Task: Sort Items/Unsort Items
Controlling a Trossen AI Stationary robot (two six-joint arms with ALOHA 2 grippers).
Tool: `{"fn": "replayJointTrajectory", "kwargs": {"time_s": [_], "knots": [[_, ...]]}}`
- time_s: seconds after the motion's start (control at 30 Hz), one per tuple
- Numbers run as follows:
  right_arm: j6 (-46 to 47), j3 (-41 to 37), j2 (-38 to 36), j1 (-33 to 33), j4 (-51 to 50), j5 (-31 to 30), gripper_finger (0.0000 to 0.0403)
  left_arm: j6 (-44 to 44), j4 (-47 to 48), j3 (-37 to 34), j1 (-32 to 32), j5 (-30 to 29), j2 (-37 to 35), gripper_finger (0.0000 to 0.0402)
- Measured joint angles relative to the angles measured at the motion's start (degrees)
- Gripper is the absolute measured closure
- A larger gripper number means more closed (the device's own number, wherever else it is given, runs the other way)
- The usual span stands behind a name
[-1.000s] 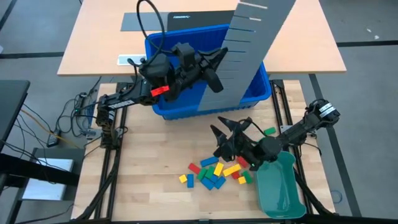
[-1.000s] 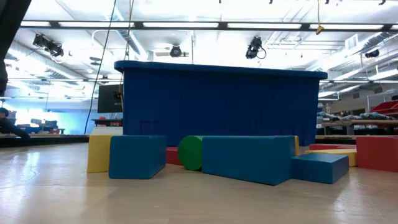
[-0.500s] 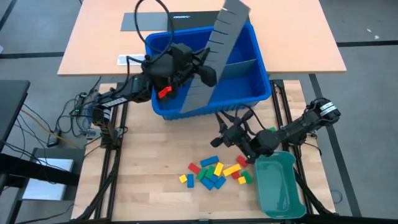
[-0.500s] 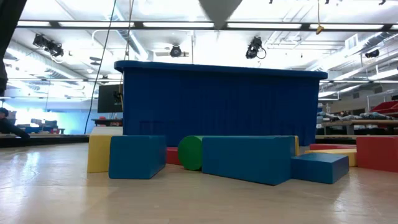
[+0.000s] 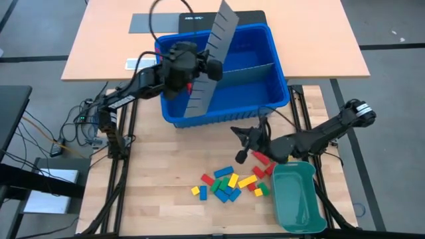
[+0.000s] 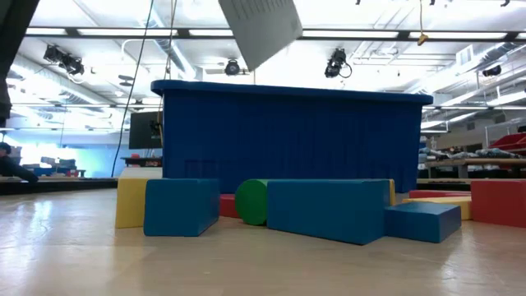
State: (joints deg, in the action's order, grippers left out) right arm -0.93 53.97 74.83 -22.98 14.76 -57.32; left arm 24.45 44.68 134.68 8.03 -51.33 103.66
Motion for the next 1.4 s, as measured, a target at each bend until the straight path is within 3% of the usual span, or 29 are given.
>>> {"fn": "replayJointTrajectory", "kwargs": {"time_s": [0.17,0.3,0.47,0.6,0.73,0.97,1.2,1.4], "knots": [[12.5,0.0,-3.3,4.6,-11.3,13.5,0.04,3.0,-0.9,-2.4,1.2,0.2,1.9,0.04],[11.0,0.0,-3.7,7.0,-10.2,17.1,0.0398,5.2,-2.2,-4.6,2.3,1.4,2.0,0.04],[-8.3,0.0,-1.2,4.6,-3.9,15.5,0.0358,5.3,-10.6,-6.6,3.8,6.1,2.2,0.04],[-24.6,0.0,1.3,2.3,5.6,3.9,0.0298,4.6,-19.2,-6.4,4.4,10.6,2.0,0.04],[-45.9,0.0,4.5,1.5,22.6,-7.5,0.0243,5.8,-26.0,-6.5,5.1,12.7,2.0,0.0399],[-80.7,0.1,10.4,4.9,49.5,-7.7,0.019,7.8,-38.6,-6.4,5.1,18.8,1.9,0.0398],[-96.5,0.1,14.1,8.7,66.0,-3.9,0.0187,7.7,-39.1,-6.4,4.6,19.1,2.0,0.0398],[-98.5,0.1,14.1,10.1,71.2,-3.9,0.0232,7.0,-36.0,-6.4,4.7,19.0,2.0,0.0397]]}}
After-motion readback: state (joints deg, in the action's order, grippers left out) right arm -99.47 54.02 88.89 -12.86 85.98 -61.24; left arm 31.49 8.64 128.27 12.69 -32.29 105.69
